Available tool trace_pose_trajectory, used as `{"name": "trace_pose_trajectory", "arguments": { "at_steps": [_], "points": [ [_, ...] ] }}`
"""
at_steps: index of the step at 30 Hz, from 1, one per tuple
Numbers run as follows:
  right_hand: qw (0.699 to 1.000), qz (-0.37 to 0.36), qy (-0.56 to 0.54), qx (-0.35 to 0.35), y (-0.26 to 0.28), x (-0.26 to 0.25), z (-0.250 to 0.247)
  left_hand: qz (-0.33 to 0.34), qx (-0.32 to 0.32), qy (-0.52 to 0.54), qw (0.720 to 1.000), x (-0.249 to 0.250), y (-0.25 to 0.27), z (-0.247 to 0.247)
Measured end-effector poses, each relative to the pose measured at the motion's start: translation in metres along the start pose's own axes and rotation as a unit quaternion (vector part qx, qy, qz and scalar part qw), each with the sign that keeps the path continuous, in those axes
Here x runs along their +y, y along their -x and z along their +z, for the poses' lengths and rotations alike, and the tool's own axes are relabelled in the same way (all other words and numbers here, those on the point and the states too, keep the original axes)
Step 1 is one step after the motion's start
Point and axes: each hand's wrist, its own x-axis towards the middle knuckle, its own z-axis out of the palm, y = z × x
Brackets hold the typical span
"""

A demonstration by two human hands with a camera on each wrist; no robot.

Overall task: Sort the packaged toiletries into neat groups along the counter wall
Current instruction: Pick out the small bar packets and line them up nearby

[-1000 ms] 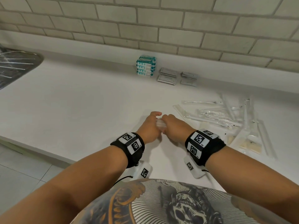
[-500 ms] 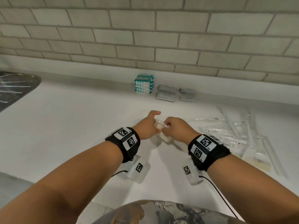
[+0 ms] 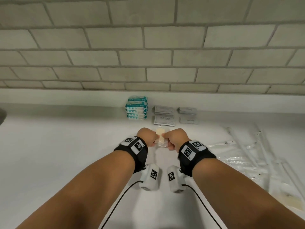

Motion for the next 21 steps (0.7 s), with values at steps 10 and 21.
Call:
{"name": "trace_pose_trajectory", "arguments": {
  "at_steps": [10, 21],
  "points": [
    [0.984, 0.019, 0.176, -0.001, -0.015, -0.007, 0.001, -0.013, 0.013, -0.075, 0.997, -0.007, -0.024, -0.001],
    [0.973, -0.115, 0.191, -0.053, 0.071, 0.006, -0.089, 0.140, 0.116, -0.142, 0.973, 0.007, 0.019, -0.009]
  ]
}}
